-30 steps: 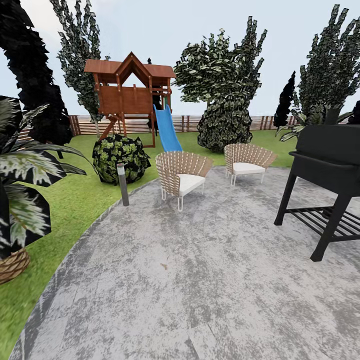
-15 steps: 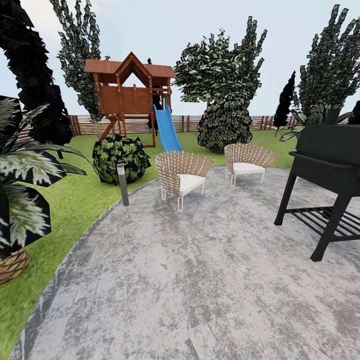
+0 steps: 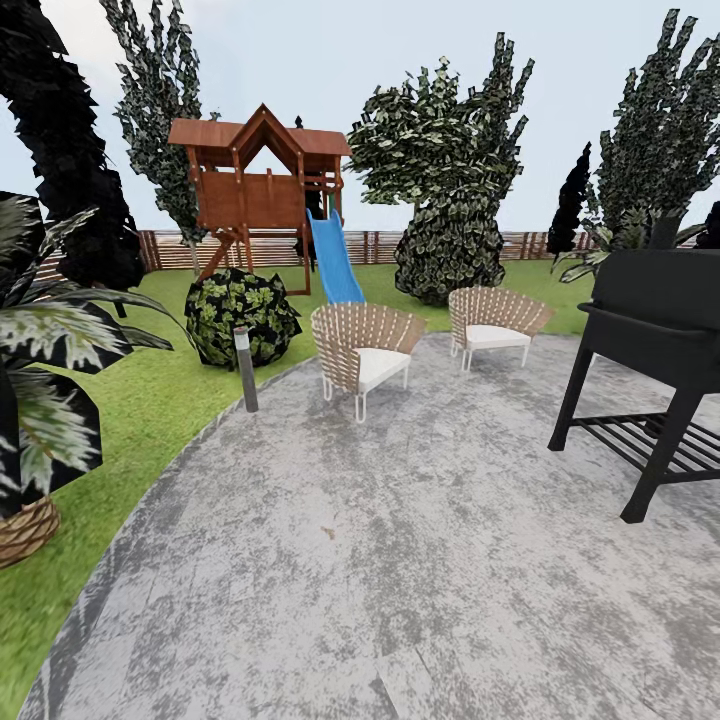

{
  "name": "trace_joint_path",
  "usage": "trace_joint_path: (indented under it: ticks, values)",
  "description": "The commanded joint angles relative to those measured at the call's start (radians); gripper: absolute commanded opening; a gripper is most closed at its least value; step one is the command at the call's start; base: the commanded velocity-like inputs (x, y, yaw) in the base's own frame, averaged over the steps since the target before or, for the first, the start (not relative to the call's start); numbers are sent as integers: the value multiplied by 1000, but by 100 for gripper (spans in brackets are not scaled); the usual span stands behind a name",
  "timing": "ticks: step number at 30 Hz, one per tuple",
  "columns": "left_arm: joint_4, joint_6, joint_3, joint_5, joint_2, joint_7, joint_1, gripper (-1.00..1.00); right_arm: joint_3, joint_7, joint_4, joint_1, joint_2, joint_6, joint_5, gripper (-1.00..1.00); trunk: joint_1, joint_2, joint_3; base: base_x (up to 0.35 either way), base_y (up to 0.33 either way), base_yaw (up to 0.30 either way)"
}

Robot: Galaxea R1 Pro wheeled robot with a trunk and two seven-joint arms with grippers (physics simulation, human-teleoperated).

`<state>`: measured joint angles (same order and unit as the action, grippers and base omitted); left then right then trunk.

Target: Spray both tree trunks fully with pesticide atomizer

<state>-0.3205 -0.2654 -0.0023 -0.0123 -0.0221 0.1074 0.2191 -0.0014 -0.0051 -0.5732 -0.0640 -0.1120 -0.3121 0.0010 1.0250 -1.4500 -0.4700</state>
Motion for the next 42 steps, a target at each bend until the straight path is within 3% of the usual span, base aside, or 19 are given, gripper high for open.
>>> trace_joint_path:
  ticks: [1,15,23,27,33,42]
  values:
    - [1,-1,1,1,0,0,2,100,0,0,-3,-1,0,0,0,100,0,0,0,0,0,0]
    - [1,-2,1,5,3,-11,-4,100,2,1,12,-4,11,-4,-2,100,0,0,0,0,0,-8]
    - [1,-2,1,5,5,-11,0,100,0,1,13,-4,11,-4,-3,100,0,0,0,0,0,-227]
    - [1,-2,1,5,6,-11,2,100,0,1,13,-4,11,-4,-5,100,15,-28,-13,0,0,-295]
    - [3,-2,3,6,7,-11,3,100,-3,1,13,-4,11,-4,-54,100,38,-70,-31,0,0,-300]
    - [3,-2,4,6,7,-11,3,100,-13,1,14,-4,11,-4,-58,100,73,-133,-59,0,0,-300]
